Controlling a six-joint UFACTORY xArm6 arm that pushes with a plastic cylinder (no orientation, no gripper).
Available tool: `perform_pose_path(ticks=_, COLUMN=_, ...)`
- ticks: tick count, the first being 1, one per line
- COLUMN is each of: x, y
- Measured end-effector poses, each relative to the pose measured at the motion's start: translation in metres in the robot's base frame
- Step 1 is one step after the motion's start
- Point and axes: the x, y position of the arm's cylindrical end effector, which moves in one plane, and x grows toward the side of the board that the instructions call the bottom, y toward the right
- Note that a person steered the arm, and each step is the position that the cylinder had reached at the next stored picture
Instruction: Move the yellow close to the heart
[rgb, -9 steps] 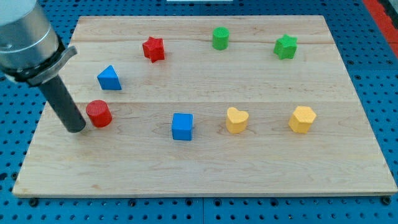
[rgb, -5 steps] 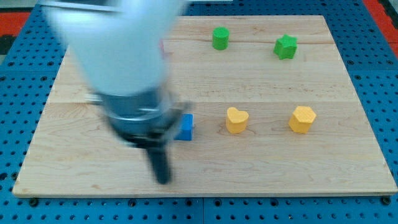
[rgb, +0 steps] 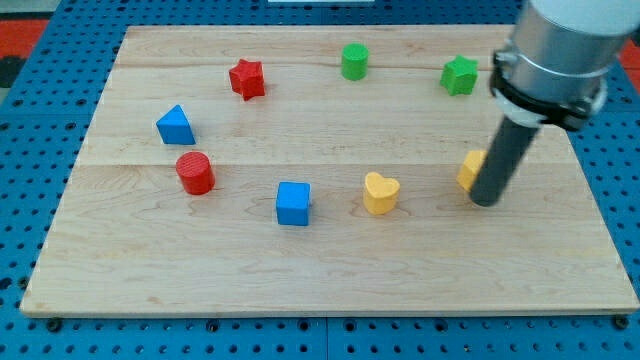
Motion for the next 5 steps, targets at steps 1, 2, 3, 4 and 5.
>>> perform_pose_path(ticks=1, x=0.001, y=-0.03)
perform_pose_path(ticks=2, x=0.032, y=0.037)
perform_pose_path(ticks=3, x=0.017, y=0.091)
perform_pose_path(ticks=4, x=-0.022, y=0.097)
perform_pose_path(ticks=5, x=-0.033, y=0.073)
